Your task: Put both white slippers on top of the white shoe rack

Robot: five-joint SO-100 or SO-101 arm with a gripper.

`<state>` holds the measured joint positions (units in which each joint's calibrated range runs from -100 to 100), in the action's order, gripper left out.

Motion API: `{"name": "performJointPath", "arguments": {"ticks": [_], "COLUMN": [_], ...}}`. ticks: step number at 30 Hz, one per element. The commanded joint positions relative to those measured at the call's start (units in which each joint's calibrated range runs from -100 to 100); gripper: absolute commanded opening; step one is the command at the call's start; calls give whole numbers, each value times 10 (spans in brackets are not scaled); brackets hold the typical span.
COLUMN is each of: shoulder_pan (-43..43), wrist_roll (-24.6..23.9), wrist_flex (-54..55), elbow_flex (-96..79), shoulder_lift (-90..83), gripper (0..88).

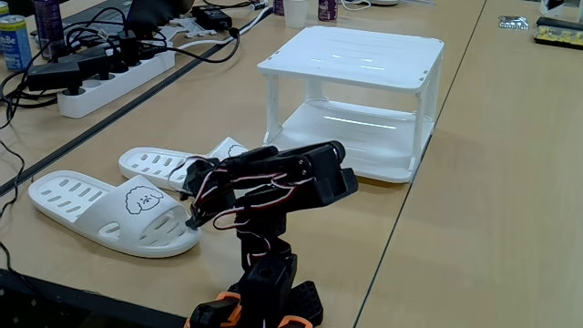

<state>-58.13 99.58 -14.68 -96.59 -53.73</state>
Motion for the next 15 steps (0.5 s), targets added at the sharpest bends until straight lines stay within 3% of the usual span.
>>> {"name": "performJointPath", "arguments": {"ticks": [1, 6, 15], "shoulder_pan": [-2, -31, -87], "wrist_roll": [4, 4, 4], "wrist_flex": [4, 6, 7], "elbow_flex": [6, 52, 103], "shoulder_lift": [2, 15, 16], "gripper": [159, 218, 219]}}
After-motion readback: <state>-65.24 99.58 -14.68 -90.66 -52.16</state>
